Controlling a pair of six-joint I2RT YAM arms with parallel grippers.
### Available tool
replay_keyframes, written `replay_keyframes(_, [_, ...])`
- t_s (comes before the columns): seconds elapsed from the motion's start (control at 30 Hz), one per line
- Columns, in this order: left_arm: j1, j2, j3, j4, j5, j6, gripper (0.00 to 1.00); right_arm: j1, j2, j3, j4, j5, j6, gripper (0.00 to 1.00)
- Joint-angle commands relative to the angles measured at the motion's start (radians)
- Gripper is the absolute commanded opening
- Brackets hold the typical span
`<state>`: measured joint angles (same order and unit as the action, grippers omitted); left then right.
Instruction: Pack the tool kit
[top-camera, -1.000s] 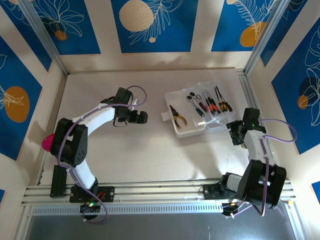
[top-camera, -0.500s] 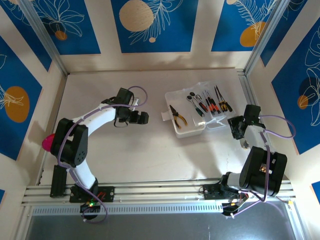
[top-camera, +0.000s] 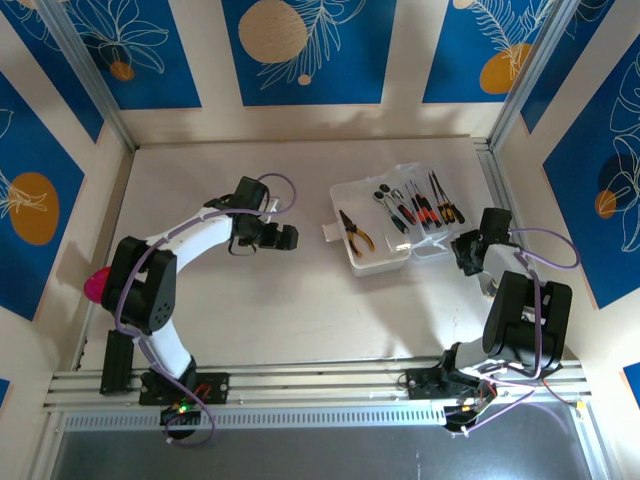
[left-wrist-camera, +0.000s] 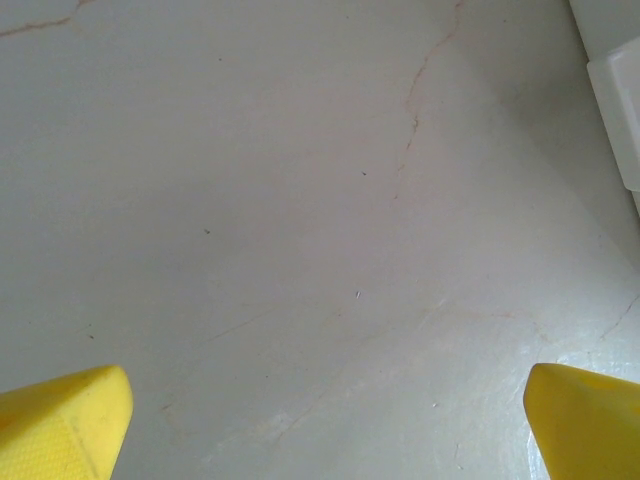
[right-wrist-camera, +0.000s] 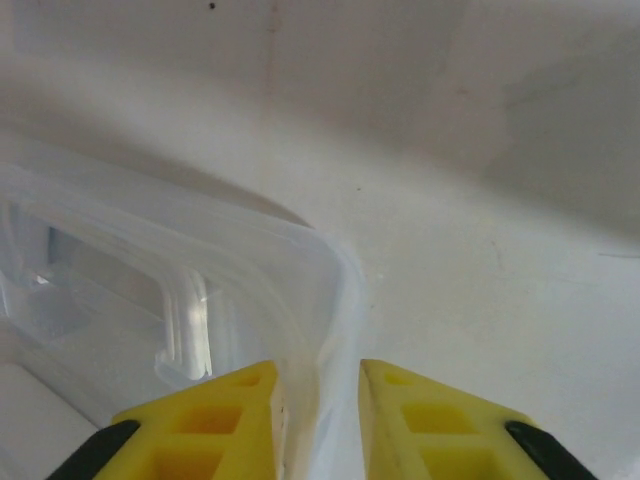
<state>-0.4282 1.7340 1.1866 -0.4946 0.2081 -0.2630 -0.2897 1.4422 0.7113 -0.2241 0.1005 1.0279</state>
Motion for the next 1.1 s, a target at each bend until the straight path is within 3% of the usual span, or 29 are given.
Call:
replay_keyframes(0.0, [-0.017, -0.021, 0.02, -0.021, -0.007, -0.006, 1.0, 0.013, 0.013, -0.003, -0.009, 0.003, -0.002, 0.19])
replay_keyframes(0.1, [-0.027, 0.015, 0.031, -0.004, 0.002, -0.016, 1.0, 0.032, -0.012, 0.002, -0.02, 0.011, -0.01, 0.0])
replay_keyframes(0.33, [-0.072, 0.107, 0.103, 0.024, 0.019, -0.041, 1.0, 0.099, -0.101, 0.02, -0.078, 0.044, -0.053, 0.0])
replay_keyframes(0.6, [-0.118, 0.201, 0.23, 0.02, 0.033, -0.048, 1.0, 0.234, -0.196, 0.057, -0.173, 0.201, -0.102, 0.0])
replay_keyframes(1.07, [-0.129, 0.269, 0.228, 0.048, 0.048, -0.067, 1.0, 0.437, -0.274, 0.165, -0.294, 0.421, -0.138, 0.0])
